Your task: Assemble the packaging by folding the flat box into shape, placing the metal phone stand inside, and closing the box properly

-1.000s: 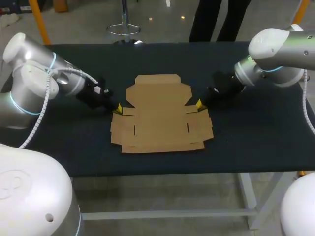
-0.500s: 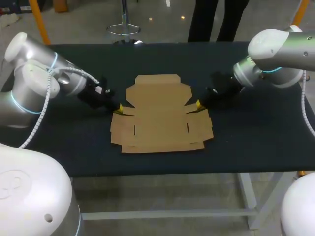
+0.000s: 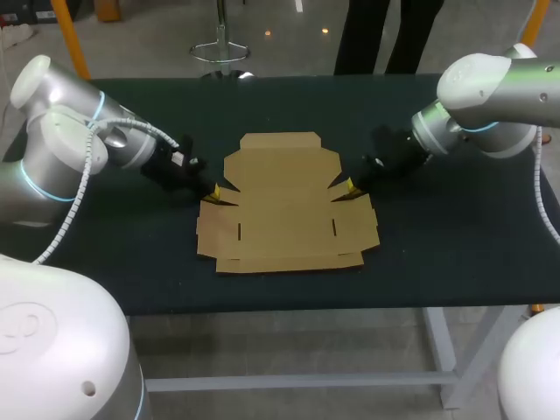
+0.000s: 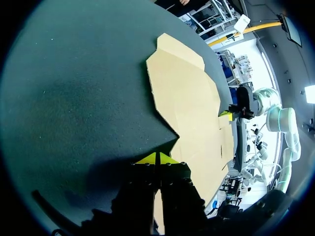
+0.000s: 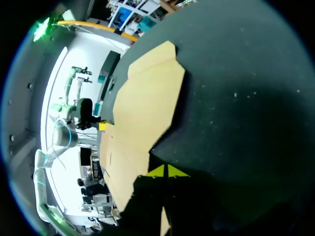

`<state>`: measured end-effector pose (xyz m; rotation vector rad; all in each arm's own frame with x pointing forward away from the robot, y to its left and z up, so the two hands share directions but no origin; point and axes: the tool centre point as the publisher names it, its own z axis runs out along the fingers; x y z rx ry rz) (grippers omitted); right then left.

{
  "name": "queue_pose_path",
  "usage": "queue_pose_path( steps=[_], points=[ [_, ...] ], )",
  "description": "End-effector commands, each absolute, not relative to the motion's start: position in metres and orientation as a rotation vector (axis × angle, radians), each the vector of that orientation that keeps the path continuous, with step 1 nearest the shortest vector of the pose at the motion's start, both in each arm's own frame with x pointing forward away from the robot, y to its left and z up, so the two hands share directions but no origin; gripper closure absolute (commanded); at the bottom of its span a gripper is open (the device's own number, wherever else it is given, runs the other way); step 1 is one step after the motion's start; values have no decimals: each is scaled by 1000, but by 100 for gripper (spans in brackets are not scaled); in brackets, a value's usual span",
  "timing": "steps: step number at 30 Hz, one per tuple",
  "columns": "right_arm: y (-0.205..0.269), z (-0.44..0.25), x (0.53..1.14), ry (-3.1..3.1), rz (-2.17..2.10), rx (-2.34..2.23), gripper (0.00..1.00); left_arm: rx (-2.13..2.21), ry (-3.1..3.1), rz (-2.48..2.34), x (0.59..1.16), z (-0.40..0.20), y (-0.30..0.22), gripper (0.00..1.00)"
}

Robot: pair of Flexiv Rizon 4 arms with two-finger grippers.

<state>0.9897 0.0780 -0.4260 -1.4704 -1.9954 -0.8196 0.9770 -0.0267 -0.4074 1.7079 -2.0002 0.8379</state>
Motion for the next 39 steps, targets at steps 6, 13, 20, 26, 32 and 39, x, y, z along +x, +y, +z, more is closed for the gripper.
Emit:
queue_pose_path(
  steps=[6, 13, 20, 26, 32, 39],
  points=[
    [82, -420, 985, -2020, -817, -1508, 100, 1746, -2021, 853, 970, -397, -29, 100],
    [84, -416, 985, -2030, -821, -1527, 100, 1746, -2059, 858, 973, -391, -33, 100],
    [86, -412, 984, -2045, -828, -1548, 100, 1741, -2086, 853, 975, -389, -40, 100],
    [90, -410, 985, -2061, -821, -1568, 100, 1762, -2100, 832, 976, -388, -45, 100],
    [93, -407, 984, -2072, -815, -1631, 100, 1792, -2112, 816, 973, -387, -49, 100],
    [96, -403, 981, -2069, -831, -1683, 100, 1819, -2124, 798, 969, -384, -54, 100]
  ],
)
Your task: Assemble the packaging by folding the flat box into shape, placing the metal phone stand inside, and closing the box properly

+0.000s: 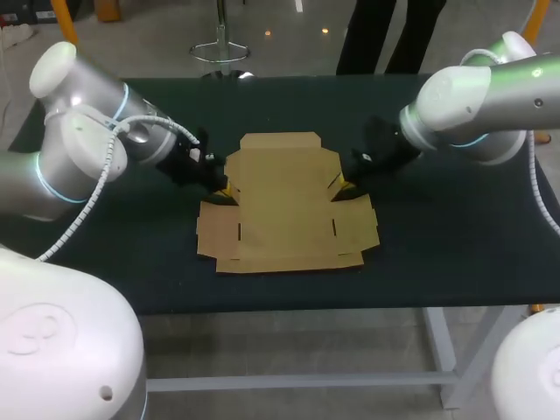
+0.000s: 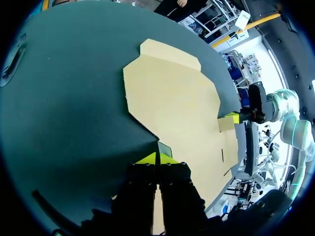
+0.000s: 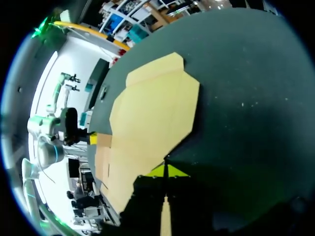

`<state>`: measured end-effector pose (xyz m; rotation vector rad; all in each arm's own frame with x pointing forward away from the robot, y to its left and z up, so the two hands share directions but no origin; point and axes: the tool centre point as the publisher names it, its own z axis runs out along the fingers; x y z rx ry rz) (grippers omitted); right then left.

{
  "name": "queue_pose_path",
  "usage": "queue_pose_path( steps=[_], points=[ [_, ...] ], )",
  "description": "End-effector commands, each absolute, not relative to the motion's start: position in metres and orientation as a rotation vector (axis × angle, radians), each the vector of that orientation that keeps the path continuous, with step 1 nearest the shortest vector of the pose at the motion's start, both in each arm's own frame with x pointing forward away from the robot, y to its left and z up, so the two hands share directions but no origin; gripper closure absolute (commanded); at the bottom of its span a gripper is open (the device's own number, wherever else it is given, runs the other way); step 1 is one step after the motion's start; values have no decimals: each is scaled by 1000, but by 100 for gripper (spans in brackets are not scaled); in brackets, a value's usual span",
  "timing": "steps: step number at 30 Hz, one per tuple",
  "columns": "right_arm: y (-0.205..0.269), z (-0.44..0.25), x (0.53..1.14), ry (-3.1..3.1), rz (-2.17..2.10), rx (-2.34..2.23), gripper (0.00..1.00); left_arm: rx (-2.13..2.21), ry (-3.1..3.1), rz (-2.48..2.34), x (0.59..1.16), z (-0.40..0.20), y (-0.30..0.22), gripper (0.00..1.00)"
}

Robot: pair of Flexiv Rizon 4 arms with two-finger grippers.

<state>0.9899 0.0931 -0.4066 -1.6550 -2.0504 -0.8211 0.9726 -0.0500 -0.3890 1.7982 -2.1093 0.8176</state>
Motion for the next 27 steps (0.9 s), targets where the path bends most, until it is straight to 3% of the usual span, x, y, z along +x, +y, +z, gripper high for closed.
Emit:
queue_pose_path(
  steps=[1, 27],
  points=[
    [97, -402, 980, -2067, -836, -1684, 100, 1821, -2127, 796, 968, -384, -55, 100],
    [114, -401, 985, -2112, -845, -1723, 100, 1811, -2160, 762, 970, -386, -70, 100]
  ],
)
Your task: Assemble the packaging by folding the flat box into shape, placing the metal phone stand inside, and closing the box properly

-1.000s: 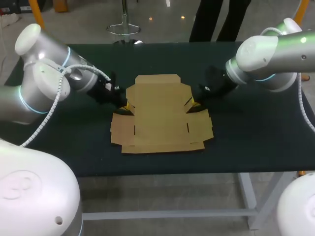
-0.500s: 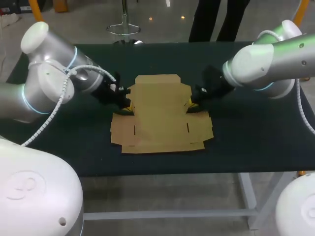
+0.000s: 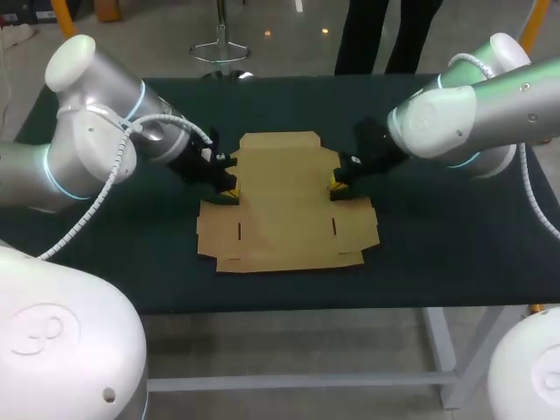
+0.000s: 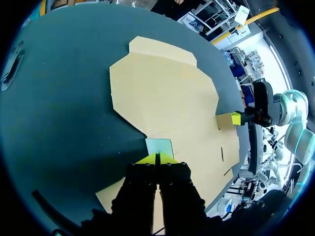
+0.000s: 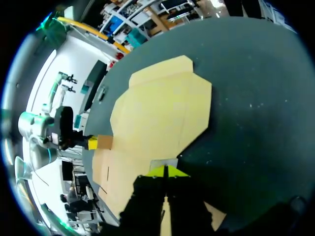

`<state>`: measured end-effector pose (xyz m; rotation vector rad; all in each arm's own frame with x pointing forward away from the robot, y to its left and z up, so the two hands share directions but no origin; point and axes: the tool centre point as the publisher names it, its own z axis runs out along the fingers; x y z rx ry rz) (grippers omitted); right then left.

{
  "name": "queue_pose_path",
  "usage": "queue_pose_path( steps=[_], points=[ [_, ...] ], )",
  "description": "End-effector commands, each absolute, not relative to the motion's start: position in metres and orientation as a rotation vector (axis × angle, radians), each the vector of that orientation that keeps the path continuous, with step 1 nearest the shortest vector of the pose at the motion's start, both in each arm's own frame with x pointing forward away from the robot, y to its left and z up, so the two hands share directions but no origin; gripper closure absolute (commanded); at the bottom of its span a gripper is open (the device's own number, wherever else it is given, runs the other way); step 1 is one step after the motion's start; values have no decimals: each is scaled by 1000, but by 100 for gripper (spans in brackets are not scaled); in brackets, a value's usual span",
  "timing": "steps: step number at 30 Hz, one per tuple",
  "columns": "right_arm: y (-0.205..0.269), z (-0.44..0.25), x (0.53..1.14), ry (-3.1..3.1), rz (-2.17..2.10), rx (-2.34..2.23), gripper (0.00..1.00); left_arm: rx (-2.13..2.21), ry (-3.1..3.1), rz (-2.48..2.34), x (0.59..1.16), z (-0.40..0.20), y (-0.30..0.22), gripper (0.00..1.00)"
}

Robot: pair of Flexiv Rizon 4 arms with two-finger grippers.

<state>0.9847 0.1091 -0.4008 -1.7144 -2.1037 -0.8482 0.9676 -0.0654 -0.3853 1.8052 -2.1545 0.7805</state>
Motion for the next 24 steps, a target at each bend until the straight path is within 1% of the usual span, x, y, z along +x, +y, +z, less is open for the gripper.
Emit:
queue_pose_path(
  steps=[1, 24],
  points=[
    [114, -401, 985, -2112, -845, -1723, 100, 1812, -2161, 761, 970, -386, -70, 100],
    [128, -407, 988, -2159, -808, -1770, 100, 1856, -2195, 739, 975, -388, -81, 100]
  ],
)
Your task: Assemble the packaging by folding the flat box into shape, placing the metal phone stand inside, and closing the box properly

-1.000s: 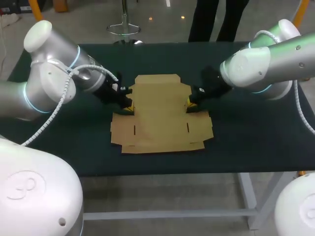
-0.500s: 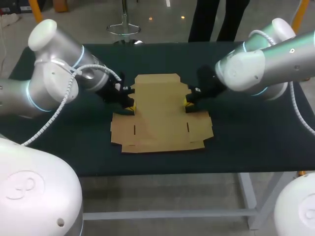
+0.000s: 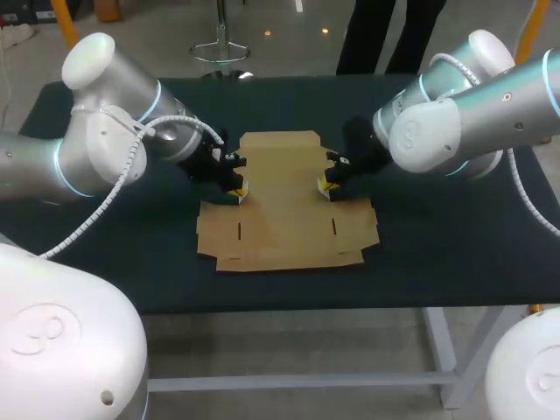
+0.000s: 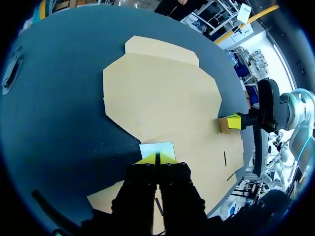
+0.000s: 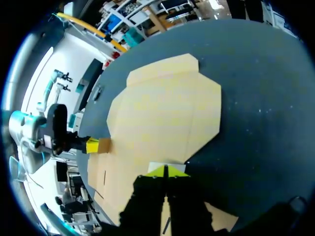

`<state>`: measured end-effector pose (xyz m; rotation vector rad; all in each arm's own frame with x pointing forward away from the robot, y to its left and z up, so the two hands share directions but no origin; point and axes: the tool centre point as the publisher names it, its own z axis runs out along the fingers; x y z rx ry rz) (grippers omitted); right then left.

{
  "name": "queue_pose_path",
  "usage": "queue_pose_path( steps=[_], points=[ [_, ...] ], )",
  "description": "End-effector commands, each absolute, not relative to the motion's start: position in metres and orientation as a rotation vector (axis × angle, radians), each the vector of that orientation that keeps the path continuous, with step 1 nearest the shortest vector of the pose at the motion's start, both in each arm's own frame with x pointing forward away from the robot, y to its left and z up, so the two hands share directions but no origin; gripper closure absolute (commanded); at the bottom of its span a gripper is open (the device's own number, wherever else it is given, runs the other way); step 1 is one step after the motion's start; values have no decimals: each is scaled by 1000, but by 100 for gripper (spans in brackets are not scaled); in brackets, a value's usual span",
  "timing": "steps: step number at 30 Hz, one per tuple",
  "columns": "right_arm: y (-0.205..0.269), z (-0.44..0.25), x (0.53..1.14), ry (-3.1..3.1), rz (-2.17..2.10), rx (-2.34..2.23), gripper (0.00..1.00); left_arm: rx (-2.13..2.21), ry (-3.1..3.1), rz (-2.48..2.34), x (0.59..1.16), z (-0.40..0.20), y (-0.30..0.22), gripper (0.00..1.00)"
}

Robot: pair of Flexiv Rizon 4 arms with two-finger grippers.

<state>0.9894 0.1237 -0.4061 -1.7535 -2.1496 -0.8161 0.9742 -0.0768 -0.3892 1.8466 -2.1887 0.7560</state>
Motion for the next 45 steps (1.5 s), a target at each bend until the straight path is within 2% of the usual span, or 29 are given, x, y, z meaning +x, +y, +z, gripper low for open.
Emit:
queue_pose_path(
  steps=[1, 36, 45],
  points=[
    [129, -408, 988, -2163, -807, -1772, 100, 1856, -2195, 737, 975, -389, -81, 100],
    [134, -437, 991, -2177, -640, -1870, 100, 2004, -2212, 612, 983, -412, -90, 100],
    [125, -414, 989, -2151, -717, -1864, 100, 1979, -2195, 657, 979, -396, -83, 100]
  ],
)
